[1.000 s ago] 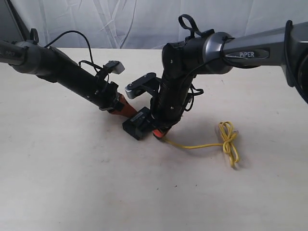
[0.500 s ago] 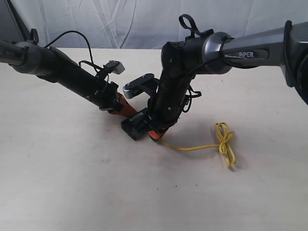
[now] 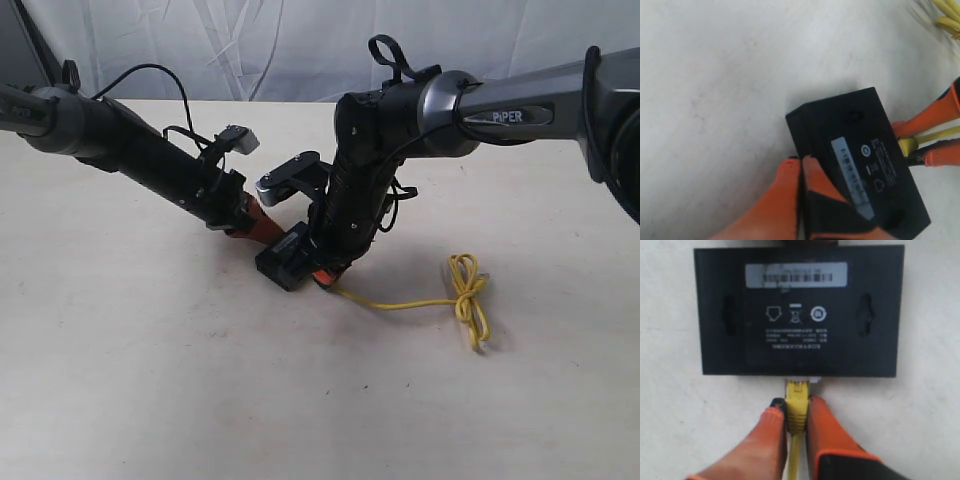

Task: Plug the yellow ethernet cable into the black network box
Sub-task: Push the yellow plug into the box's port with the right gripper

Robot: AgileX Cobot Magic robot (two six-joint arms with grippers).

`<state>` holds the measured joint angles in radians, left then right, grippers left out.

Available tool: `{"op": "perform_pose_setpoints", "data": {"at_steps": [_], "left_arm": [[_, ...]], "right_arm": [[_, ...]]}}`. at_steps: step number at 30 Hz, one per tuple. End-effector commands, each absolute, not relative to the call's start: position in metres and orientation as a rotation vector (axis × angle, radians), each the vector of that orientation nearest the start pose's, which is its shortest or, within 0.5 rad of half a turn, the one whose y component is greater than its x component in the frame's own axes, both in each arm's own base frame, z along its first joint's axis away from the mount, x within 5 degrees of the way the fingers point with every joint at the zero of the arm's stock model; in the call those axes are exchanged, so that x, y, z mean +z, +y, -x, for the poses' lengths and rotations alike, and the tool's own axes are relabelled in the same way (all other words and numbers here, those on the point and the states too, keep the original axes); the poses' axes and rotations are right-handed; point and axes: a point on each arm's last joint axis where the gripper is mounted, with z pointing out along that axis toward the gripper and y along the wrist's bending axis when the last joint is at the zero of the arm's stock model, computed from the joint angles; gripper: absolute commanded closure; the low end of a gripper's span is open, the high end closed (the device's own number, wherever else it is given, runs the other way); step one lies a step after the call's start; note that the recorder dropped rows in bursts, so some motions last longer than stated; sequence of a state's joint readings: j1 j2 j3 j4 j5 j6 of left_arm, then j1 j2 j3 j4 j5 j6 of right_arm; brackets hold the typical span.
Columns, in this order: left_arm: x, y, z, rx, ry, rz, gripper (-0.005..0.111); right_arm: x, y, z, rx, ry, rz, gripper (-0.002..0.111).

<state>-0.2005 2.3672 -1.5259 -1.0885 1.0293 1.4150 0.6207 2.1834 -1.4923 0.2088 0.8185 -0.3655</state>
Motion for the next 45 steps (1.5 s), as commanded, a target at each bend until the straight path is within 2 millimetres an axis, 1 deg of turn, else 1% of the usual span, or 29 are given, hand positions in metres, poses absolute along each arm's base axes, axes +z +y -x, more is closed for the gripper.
{"op": "perform_pose_setpoints", "data": {"at_steps": [1, 5, 9, 12, 14, 18, 20, 23, 26, 28, 31, 33, 38, 41, 45], "left_arm": [[0.074, -0.155, -0.410, -1.141, 2.305, -1.202, 0.107], [0.076, -0.156, -0.408, -1.162, 2.264, -1.246, 0.107], [0.078, -0.157, -0.407, -1.201, 2.238, -1.254, 0.107], [0.078, -0.157, -0.407, -1.207, 2.234, -1.253, 0.107], [0.079, -0.158, -0.405, -1.224, 2.206, -1.286, 0.107], [0.081, -0.160, -0.405, -1.255, 2.171, -1.277, 0.107], [0.083, -0.163, -0.402, -1.286, 2.144, -1.306, 0.107], [0.083, -0.168, -0.398, -1.284, 2.109, -1.375, 0.107], [0.083, -0.170, -0.397, -1.292, 2.102, -1.392, 0.107], [0.083, -0.170, -0.396, -1.289, 2.096, -1.398, 0.107], [0.083, -0.170, -0.396, -1.289, 2.096, -1.398, 0.107], [0.083, -0.170, -0.396, -1.295, 2.094, -1.400, 0.107], [0.083, -0.170, -0.396, -1.297, 2.094, -1.401, 0.107], [0.083, -0.170, -0.396, -1.292, 2.095, -1.402, 0.107], [0.082, -0.164, -0.399, -1.270, 2.108, -1.394, 0.107]], "right_arm": [[0.123, 0.262, -0.345, 0.275, 2.676, 1.223, 0.109], [0.123, 0.262, -0.345, 0.266, 2.627, 1.317, 0.109], [0.123, 0.262, -0.345, 0.262, 2.605, 1.354, 0.109], [0.124, 0.263, -0.345, 0.264, 2.596, 1.348, 0.109], [0.125, 0.264, -0.347, 0.263, 2.580, 1.338, 0.109], [0.125, 0.264, -0.347, 0.258, 2.577, 1.340, 0.109], [0.125, 0.264, -0.349, 0.260, 2.564, 1.333, 0.109], [0.132, 0.268, -0.352, 0.268, 2.544, 1.340, 0.109], [0.139, 0.271, -0.355, 0.278, 2.531, 1.335, 0.109], [0.139, 0.271, -0.354, 0.295, 2.545, 1.330, 0.109], [0.128, 0.271, -0.353, 0.294, 2.581, 1.357, 0.109], [0.125, 0.270, -0.353, 0.293, 2.589, 1.361, 0.109], [0.128, 0.270, -0.352, 0.297, 2.603, 1.374, 0.109], [0.133, 0.271, -0.353, 0.296, 2.609, 1.395, 0.109], [0.134, 0.271, -0.353, 0.297, 2.608, 1.394, 0.109]]}}
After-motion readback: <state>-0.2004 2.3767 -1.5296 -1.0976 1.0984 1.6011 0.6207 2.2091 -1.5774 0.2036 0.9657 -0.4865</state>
